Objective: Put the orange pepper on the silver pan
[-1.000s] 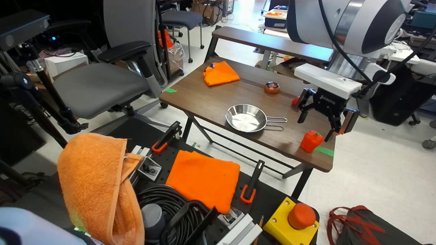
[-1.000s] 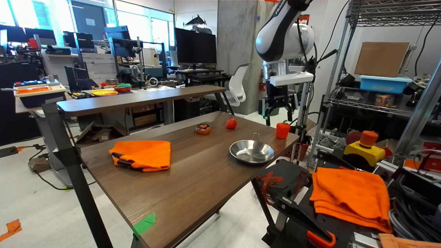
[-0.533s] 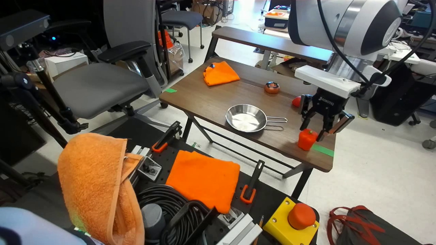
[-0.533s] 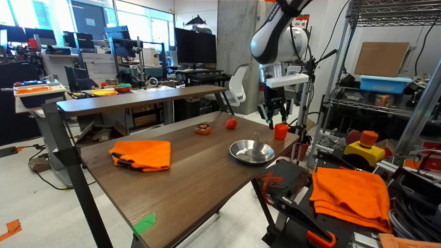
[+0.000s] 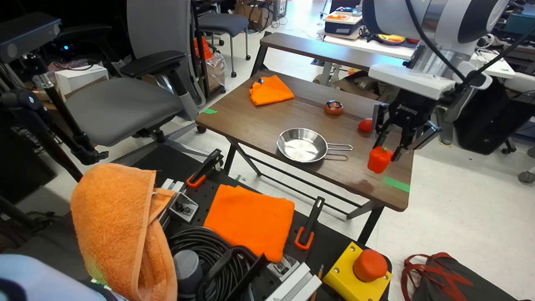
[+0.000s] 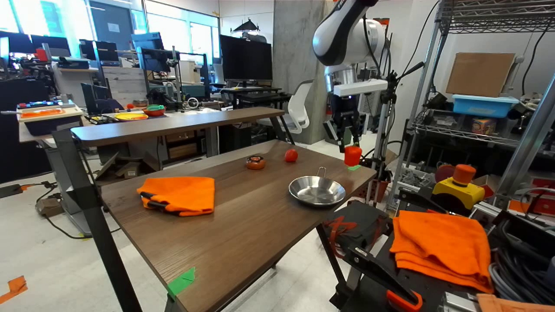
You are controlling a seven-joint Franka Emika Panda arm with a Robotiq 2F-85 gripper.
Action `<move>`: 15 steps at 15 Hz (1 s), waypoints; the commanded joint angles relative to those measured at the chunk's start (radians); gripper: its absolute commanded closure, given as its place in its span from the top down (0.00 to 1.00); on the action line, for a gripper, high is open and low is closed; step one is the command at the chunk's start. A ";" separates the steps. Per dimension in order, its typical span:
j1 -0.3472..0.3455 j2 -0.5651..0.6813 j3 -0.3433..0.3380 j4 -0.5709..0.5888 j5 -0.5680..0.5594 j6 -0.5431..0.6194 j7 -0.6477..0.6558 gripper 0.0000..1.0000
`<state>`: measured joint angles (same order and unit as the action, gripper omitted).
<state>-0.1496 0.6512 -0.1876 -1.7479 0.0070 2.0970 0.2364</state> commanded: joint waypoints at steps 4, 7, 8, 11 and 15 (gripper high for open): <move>0.066 -0.259 0.071 -0.117 0.031 0.004 -0.006 0.22; 0.092 -0.289 0.121 -0.135 0.093 0.022 -0.012 0.22; 0.100 -0.299 0.134 -0.150 0.110 0.033 -0.020 0.22; 0.109 -0.294 0.164 -0.167 0.155 0.033 -0.064 0.22; 0.104 -0.253 0.170 -0.171 0.163 0.010 -0.110 0.22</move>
<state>-0.0350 0.3795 -0.0201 -1.9086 0.1490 2.1063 0.1740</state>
